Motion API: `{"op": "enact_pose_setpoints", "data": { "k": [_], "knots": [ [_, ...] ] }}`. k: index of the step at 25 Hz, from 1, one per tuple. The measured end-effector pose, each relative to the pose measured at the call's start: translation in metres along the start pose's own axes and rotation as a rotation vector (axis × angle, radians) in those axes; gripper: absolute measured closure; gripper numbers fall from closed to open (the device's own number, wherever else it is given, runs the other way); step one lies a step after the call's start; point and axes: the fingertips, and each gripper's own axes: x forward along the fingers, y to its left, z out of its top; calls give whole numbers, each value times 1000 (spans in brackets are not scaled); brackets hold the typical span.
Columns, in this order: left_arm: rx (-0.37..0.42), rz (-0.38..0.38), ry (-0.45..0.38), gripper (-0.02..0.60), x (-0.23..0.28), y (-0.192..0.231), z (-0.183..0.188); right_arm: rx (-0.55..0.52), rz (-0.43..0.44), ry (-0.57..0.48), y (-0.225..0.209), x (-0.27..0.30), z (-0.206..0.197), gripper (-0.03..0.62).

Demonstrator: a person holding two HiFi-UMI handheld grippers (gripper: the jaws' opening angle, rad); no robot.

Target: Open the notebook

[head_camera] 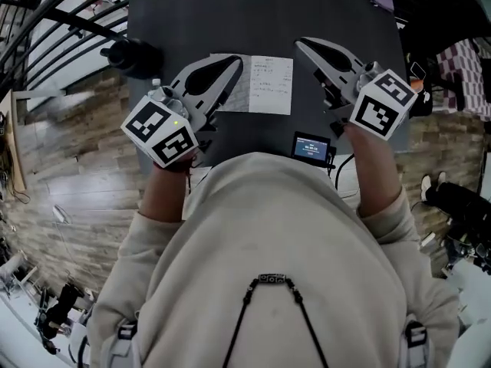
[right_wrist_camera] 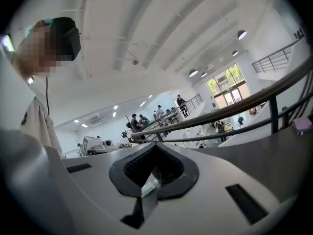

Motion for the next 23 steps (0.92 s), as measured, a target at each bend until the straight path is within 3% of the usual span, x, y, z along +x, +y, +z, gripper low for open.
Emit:
{"op": "enact_pose_setpoints", "data": {
  "k": [5,9,14,23],
  "knots": [
    [89,-127,-1,581,10,-45,29,-52,-91,-117,23,-35,25,578],
    [150,-178,1,581,14,-64,41,-128,-113,-127,38,-47,33,577],
    [175,-180,2,581,13,-70,42,-169,-142,-129,37,-47,31,579],
    [174,-161,11,581,14,-65,44,-169,-110,-103,35,-37,31,578]
  ]
}}
